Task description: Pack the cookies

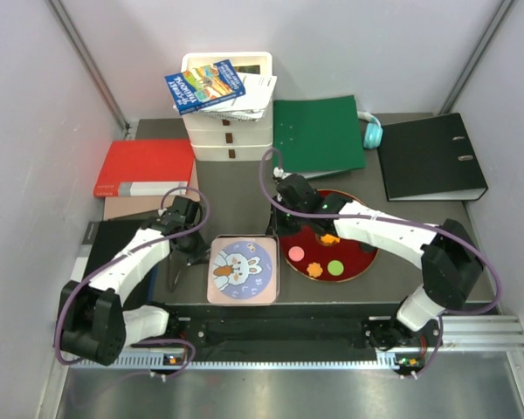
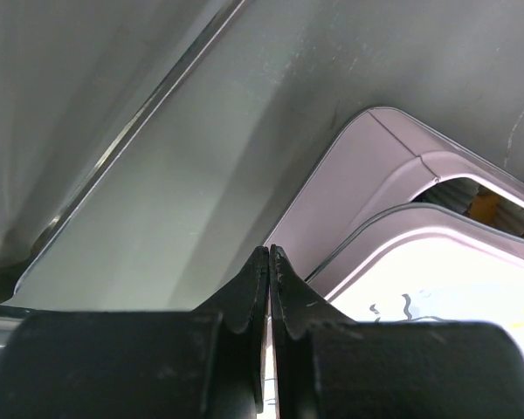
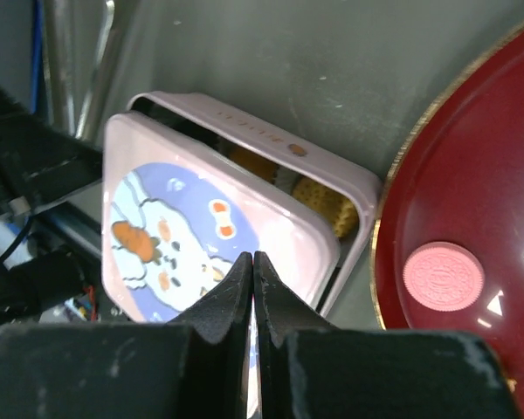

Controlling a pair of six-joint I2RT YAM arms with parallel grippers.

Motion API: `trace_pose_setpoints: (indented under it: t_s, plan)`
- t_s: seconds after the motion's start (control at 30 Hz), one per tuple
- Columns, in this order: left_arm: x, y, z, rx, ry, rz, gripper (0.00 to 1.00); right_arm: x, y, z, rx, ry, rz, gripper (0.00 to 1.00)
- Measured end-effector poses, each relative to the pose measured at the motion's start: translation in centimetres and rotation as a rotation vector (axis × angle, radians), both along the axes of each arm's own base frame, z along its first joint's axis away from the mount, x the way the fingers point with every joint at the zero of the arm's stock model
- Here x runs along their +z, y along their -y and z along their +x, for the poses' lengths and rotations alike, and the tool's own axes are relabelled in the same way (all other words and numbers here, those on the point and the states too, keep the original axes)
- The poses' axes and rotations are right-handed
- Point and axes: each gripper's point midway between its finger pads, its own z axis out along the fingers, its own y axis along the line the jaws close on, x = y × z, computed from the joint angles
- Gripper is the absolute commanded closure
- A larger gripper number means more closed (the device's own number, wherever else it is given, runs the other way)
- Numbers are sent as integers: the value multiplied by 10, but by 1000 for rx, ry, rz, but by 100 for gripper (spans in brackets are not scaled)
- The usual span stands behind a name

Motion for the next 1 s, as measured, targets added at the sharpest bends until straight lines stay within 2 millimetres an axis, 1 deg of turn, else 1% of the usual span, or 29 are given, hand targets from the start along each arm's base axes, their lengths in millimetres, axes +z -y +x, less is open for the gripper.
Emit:
trace_pose_setpoints:
  t_s: [0.13, 0.2, 0.27, 0.33, 0.4, 0.43, 0.53, 0.7, 0.87, 0.9, 1.0]
  plan:
    - [-1, 2, 0, -2, -4, -7, 94, 7, -10, -14, 86, -3, 34, 100]
    - [-1, 2, 0, -1, -5, -12, 94, 7, -17, -28, 151, -2, 34, 100]
    - [0, 3, 1, -1, -2, -16, 94, 7, -27, -49, 229, -5, 34, 100]
    - [0, 4, 2, 1, 1, -20, 94, 8, -34, -65, 286, -15, 42, 100]
    - [0, 5, 3, 2, 5, -23, 94, 9, -39, -78, 330, -30, 57, 100]
    - [0, 5, 4, 4, 8, -25, 94, 8, -40, -81, 341, -35, 65, 100]
    - [1, 6, 5, 8, 11, -30, 94, 1, -39, -85, 354, -56, 68, 100]
    - [1, 6, 5, 15, 12, -30, 94, -24, -40, -88, 365, -108, 34, 100]
    - [1, 3, 7, 21, 17, -12, 91, -46, -40, -84, 348, -148, 3, 100]
    - [2, 1, 7, 25, 19, -3, 90, -49, -40, -82, 340, -157, 1, 100]
    - [8, -4, 11, 32, 32, 29, 87, -49, -41, -74, 318, -168, 21, 100]
